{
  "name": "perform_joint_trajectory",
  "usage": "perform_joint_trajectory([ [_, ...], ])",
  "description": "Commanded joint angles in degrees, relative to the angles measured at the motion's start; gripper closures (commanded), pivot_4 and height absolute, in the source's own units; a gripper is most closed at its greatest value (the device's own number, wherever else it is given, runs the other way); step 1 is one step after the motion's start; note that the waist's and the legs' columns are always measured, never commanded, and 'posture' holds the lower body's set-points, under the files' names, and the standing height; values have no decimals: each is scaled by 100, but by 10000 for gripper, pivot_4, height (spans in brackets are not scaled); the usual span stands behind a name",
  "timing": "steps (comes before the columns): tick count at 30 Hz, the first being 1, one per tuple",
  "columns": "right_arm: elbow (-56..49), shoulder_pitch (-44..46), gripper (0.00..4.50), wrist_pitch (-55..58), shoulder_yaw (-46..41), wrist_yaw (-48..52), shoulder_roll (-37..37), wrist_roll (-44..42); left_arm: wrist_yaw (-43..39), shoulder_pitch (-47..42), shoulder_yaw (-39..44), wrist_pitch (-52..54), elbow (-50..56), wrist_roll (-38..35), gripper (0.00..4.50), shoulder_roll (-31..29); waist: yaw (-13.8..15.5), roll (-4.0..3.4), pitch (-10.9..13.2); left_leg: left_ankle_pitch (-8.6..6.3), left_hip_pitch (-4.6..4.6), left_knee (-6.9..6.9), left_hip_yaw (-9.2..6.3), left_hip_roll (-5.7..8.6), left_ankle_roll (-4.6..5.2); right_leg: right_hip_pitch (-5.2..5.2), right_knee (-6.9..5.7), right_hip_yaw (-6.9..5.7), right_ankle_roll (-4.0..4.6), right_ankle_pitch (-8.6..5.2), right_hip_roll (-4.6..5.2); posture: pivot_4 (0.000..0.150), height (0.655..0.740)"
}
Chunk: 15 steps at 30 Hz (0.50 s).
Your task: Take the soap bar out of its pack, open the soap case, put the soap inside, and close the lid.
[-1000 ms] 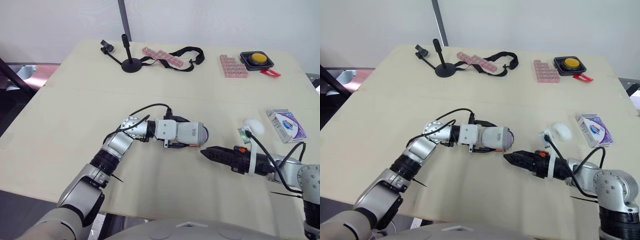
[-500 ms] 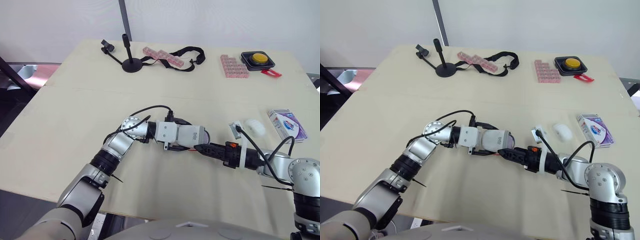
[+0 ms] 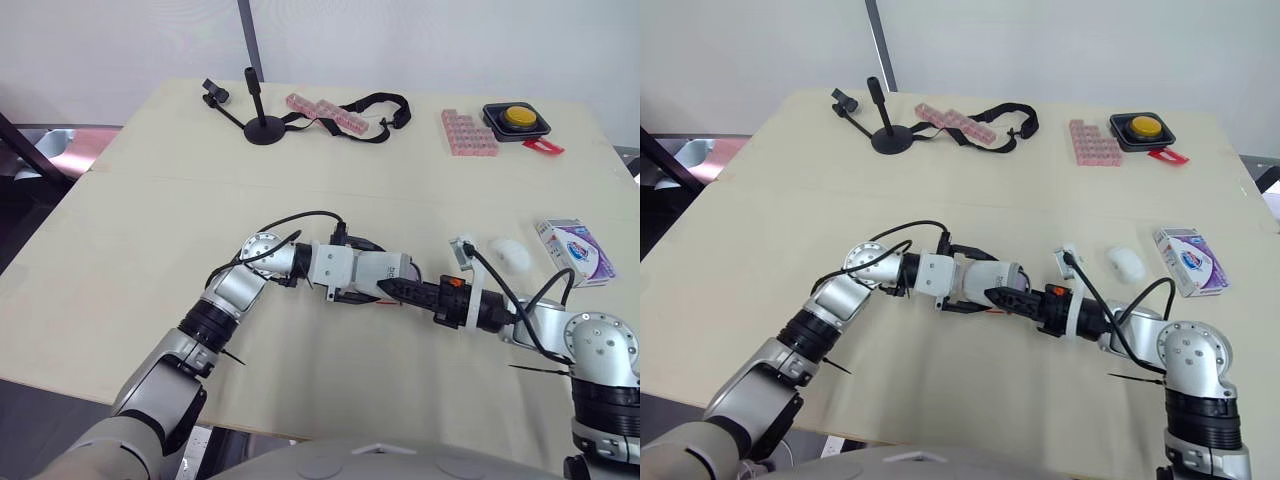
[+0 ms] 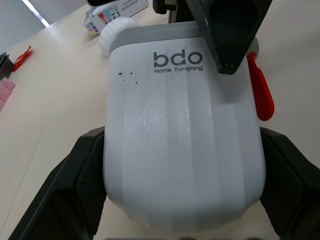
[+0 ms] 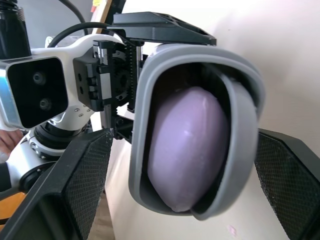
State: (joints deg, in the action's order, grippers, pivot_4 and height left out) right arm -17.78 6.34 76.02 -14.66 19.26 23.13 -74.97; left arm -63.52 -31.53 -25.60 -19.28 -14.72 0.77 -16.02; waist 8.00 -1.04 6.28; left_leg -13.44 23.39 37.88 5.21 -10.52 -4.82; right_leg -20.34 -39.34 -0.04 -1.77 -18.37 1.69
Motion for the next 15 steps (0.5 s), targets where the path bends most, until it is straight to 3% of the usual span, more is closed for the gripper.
perform_joint_trajectory([
  [1, -35, 18, 65, -109, -44, -3, 83, -227, -5, -5, 65, -134, 243, -146, 10281, -31, -1, 0, 0, 0, 0, 0, 0, 0, 0, 0, 0, 0, 0, 0, 0, 1500, 7343],
  [8, 25, 53, 65, -179, 35, 7, 197, -249, -20, -42, 73, -168, 202, -158, 10281, -50, 1, 0, 0, 0, 1, 0, 0, 0, 0, 0, 1, -2, -1, -1, 1, 1500, 7343],
  [15, 79, 146, 21954, -194, 174, -9, 224, -244, 36, -85, 83, -159, 150, -139, 10281, 2, -9, 0, 0, 0, 1, -1, 0, 1, -1, 0, 1, -3, -2, -1, 1, 1500, 7343],
])
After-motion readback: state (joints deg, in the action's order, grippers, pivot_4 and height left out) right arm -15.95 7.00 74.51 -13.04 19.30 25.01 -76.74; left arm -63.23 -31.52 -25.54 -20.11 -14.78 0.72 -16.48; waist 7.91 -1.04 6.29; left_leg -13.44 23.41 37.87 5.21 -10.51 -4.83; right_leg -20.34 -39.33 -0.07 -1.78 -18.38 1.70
